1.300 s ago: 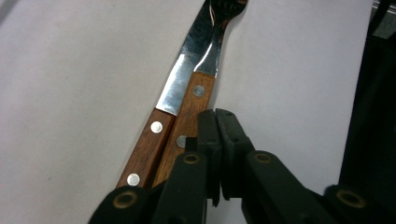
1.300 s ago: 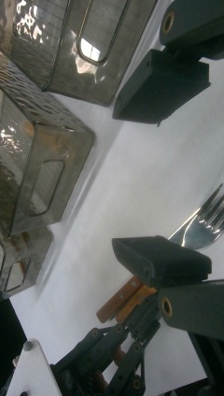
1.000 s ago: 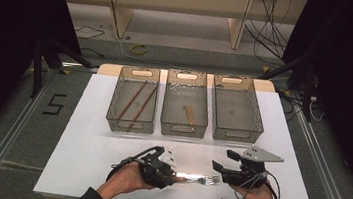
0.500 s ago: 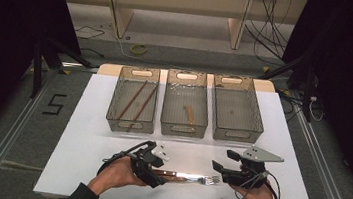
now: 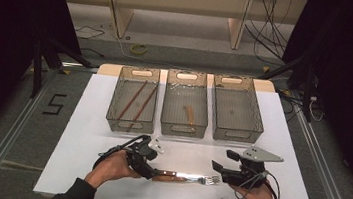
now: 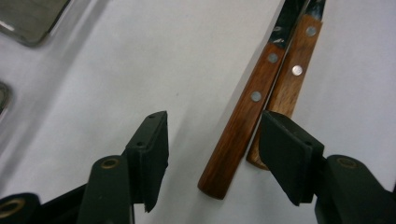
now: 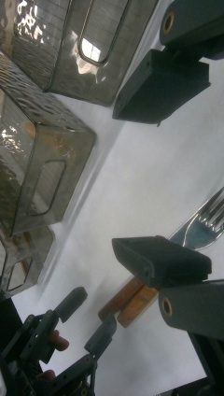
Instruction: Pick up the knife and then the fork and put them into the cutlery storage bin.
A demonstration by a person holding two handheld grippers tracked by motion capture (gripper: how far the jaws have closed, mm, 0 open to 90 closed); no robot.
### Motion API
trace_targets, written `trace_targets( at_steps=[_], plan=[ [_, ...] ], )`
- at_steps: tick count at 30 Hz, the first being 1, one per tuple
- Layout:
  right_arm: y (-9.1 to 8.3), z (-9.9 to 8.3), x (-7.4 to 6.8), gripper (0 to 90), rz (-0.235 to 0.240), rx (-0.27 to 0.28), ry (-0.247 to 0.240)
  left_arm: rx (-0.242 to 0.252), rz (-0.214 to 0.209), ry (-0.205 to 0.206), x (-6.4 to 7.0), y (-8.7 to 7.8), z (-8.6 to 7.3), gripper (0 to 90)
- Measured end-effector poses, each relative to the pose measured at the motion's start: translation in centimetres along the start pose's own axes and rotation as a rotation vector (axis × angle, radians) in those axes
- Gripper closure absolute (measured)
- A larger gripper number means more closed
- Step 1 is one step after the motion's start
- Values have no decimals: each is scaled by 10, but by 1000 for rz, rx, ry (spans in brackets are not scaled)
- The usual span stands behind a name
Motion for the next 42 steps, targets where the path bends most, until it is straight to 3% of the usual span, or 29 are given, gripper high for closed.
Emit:
trace_targets(
  at_steps=[17, 21, 30, 38, 41, 42],
  plan=[
    [0, 0, 0, 328, 0, -1, 0, -74, -41, 73, 5, 2, -3, 578],
    [0, 0, 0, 329, 0, 0, 1, -96, -9, 82, 2, 1, -4, 587],
    [0, 0, 0, 329, 0, -1, 1, -122, -18, 99, 2, 6, -8, 618],
    [0, 0, 0, 329, 0, 0, 2, -154, -4, 154, 4, 8, -8, 651],
    [0, 0, 0, 328, 0, -3, 1, -158, -13, 181, 8, 8, -9, 697],
    [0, 0, 0, 329, 0, -2, 1, -155, -11, 172, 8, 8, -9, 731]
  ],
)
Point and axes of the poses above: each handheld gripper's, and its own axes: y roughly forward along the jaws, z roughly out of its top, x roughly to its right, the point moved 7 cm from there along y, roughly forward along the jaws, and after that the axes turned 10 degrees about -y, right-handed, at the moved point
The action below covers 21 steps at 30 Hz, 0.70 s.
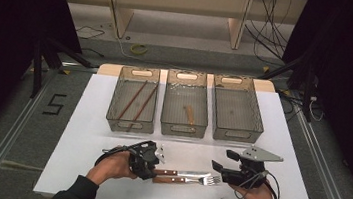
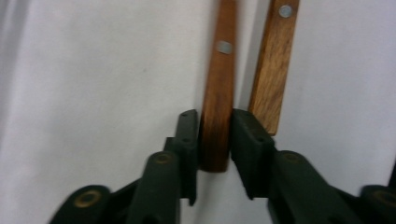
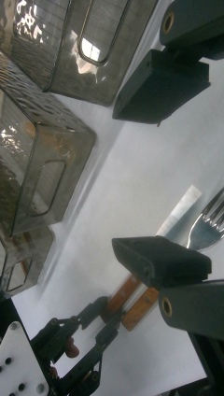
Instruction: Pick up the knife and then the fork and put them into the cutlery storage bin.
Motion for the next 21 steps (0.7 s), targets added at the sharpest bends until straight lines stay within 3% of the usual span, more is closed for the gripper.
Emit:
trace_targets(
  at_steps=[4, 11, 21],
  plan=[
    [0, 0, 0, 329, 1, 1, 1, 6, -2, 19, -1, 0, 0, 737],
    [0, 0, -1, 329, 5, 2, 1, 22, 40, 50, 2, -2, 2, 744],
    [1, 2, -3, 329, 14, 2, -5, 73, 58, 13, 3, -12, 8, 745]
  ],
)
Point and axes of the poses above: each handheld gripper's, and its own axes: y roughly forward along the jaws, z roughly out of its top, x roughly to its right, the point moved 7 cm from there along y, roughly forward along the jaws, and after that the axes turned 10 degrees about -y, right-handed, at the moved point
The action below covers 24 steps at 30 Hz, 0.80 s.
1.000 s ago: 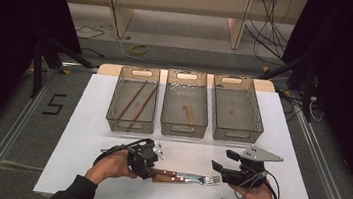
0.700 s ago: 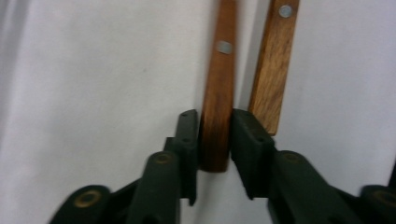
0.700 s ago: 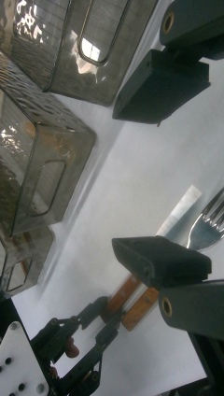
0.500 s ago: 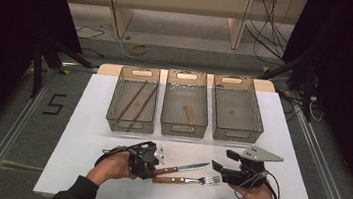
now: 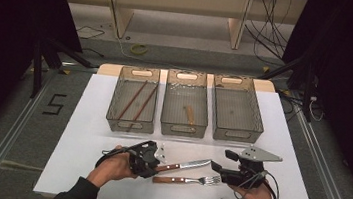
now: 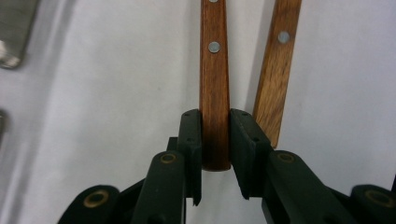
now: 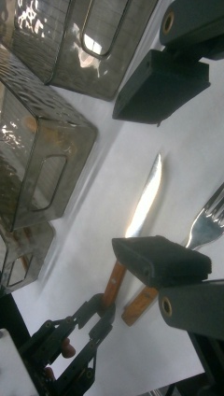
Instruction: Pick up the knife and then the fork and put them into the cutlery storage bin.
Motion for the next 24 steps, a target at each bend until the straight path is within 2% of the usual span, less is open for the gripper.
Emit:
trace_targets(
  at_steps=[6, 7, 8, 9, 13, 15, 18, 24],
  plan=[
    [5, 6, -14, 328, 49, 2, -49, 10, 10, 26, 8, -8, 6, 745],
    [6, 8, -18, 328, 66, 2, -70, 14, 14, 36, 10, -10, 8, 745],
    [8, 9, -23, 328, 83, -1, -97, 23, 3, 30, 13, -11, 9, 745],
    [10, 11, -28, 329, 104, -2, -119, 19, 7, 49, 15, -13, 10, 745],
    [19, 13, -47, 329, 184, -43, -229, 24, 0, 64, 23, -16, 14, 745],
    [23, 12, -54, 329, 209, -68, -281, 26, 2, 78, 26, -17, 15, 745],
    [32, 8, -64, 332, 215, -116, -371, 27, 4, 87, 30, -18, 18, 745],
    [44, 3, -73, 343, 206, -174, -489, 22, -3, 119, 39, -19, 20, 745]
  ],
)
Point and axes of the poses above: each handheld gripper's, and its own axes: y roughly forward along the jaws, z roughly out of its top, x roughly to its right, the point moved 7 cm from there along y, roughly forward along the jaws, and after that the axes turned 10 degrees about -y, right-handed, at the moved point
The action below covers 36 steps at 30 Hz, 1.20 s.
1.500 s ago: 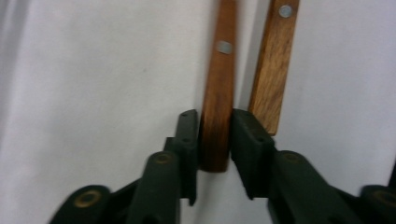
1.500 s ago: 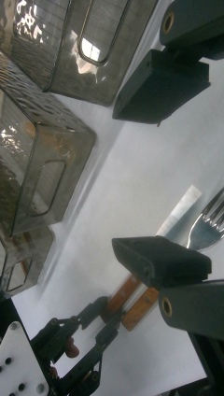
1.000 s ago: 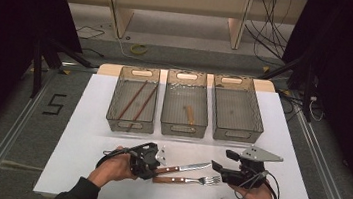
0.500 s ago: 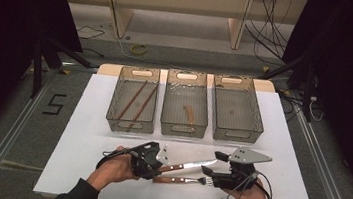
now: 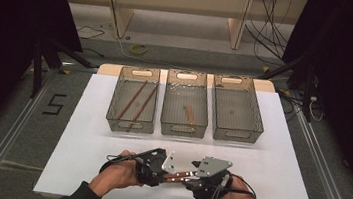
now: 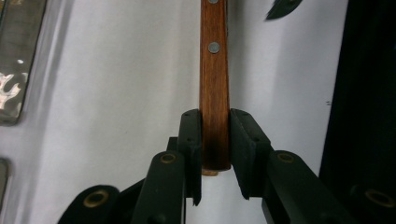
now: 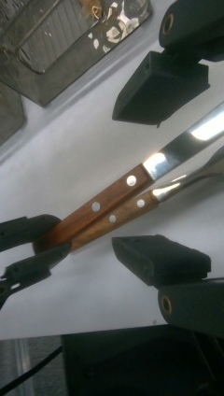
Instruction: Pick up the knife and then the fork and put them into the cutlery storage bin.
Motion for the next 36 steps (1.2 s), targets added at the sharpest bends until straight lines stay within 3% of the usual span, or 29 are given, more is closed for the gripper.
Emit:
trace_targets(
  at_steps=[11, 14, 25, 28, 36],
  plan=[
    [9, -2, -8, 449, 30, -61, -89, -2, -5, 39, 11, -2, 5, 744],
    [11, -2, -10, 485, 30, -72, -87, -1, -7, 45, 13, -2, 5, 744],
    [13, -5, -13, 608, 51, -99, -156, 2, -13, 59, 15, -3, 6, 744],
    [13, -5, -15, 647, 50, -96, -146, -2, -14, 63, 14, -3, 5, 743],
    [14, -4, -20, 704, 60, -94, -181, 2, -40, 80, 14, -3, 3, 742]
  ],
)
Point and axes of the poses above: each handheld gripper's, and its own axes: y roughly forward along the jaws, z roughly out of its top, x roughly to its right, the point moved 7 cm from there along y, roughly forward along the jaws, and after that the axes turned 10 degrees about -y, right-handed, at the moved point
